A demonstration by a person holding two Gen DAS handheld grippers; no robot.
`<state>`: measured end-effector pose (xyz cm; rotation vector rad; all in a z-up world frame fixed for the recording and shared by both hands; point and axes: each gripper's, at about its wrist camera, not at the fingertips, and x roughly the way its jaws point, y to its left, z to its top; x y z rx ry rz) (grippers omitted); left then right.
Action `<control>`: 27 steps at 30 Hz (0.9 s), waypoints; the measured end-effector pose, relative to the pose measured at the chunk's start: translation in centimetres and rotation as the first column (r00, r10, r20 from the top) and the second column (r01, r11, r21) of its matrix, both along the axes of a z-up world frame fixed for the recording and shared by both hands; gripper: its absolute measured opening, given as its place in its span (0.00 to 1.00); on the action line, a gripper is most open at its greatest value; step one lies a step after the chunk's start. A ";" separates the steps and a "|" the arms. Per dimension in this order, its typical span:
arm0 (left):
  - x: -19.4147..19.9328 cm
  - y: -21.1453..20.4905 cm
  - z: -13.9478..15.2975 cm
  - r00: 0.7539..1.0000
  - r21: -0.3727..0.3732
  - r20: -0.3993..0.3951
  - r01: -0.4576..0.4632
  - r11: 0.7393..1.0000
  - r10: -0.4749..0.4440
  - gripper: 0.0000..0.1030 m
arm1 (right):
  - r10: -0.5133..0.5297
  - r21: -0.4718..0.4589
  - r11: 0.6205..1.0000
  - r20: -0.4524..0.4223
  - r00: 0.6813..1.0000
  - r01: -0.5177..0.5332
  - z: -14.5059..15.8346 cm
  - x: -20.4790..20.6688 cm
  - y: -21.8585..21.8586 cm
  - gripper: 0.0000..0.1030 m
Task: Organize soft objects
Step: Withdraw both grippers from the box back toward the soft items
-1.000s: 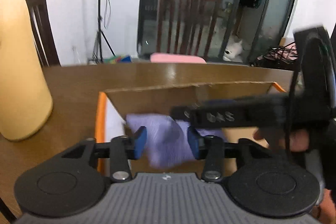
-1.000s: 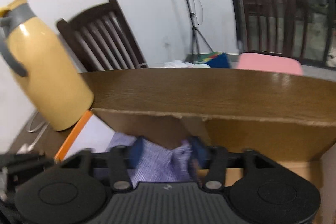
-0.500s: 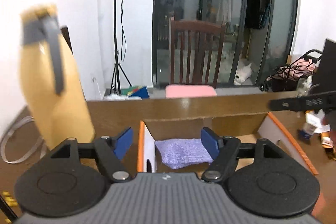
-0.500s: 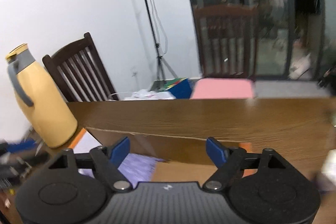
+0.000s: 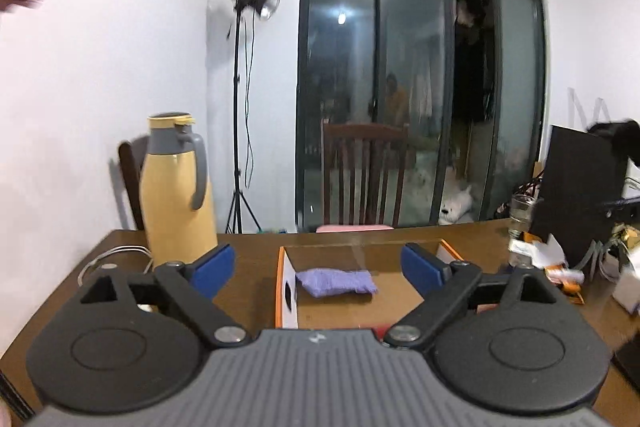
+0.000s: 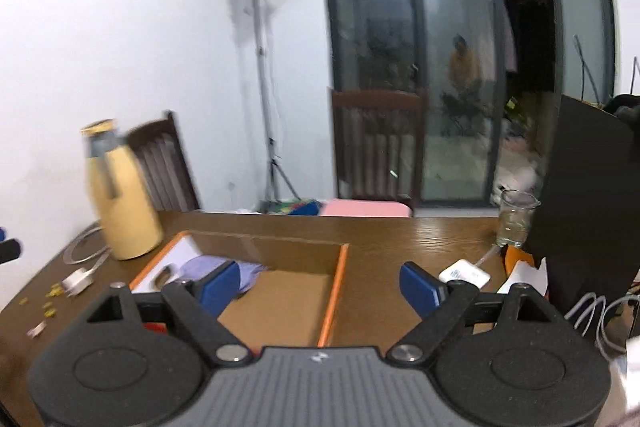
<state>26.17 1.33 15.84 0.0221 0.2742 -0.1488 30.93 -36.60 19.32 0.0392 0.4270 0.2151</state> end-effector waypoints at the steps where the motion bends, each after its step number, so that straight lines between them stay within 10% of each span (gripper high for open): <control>1: -2.0 -0.1 -0.5 1.000 0.002 0.012 0.008 1.000 -0.008 0.90 | 0.011 0.007 1.000 0.011 1.000 -0.012 -0.5 -1.7 0.0 0.90; 14: -22.9 -0.4 -11.6 0.975 0.018 0.206 -0.089 0.996 0.084 1.00 | -0.046 -0.108 0.990 0.339 0.940 0.087 -10.9 -24.8 3.6 1.00; 27: -27.2 -1.3 -17.3 0.983 -0.023 0.132 -0.125 0.992 0.127 1.00 | 0.044 -0.104 0.994 0.207 0.977 -0.023 -20.1 -31.8 8.3 1.00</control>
